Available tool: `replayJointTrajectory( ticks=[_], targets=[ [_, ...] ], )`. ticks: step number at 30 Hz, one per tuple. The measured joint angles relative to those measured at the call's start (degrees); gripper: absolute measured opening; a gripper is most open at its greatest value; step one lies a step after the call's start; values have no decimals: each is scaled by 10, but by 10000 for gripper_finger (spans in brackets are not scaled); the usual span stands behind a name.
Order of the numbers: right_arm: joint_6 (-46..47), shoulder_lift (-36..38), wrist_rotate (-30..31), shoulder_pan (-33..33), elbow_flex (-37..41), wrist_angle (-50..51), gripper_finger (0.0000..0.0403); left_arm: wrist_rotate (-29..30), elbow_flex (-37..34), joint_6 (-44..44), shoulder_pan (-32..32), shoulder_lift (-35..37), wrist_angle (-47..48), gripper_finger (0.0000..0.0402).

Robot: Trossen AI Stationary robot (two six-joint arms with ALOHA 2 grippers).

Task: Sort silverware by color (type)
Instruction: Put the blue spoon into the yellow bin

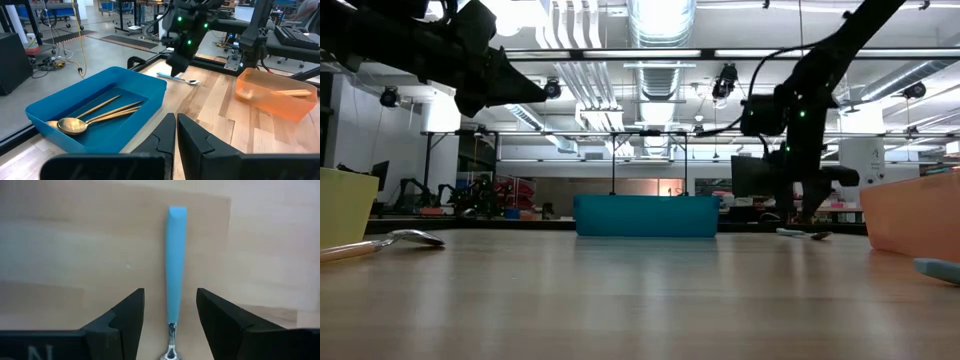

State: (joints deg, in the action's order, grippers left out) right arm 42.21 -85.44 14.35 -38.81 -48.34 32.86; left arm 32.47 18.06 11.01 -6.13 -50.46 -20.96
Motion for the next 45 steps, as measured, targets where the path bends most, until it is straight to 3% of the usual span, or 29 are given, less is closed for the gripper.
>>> replayJointTrajectory(
  ticks=[10,20,24,36,45],
  targets=[
    [-13,-69,-3,-2,-3,-5,142,0,0,0,0,0,0,0],
    [3,-78,-14,-2,-2,-6,36,0,0,21,0,0,0,0],
    [5,-73,-10,-2,-1,-5,21,0,0,25,0,0,0,0],
    [12,40,77,26,2,1,23,-1,0,35,-1,0,0,0],
    [-33,162,141,115,2,-55,23,-1,0,35,-1,0,-7,0]
  ],
)
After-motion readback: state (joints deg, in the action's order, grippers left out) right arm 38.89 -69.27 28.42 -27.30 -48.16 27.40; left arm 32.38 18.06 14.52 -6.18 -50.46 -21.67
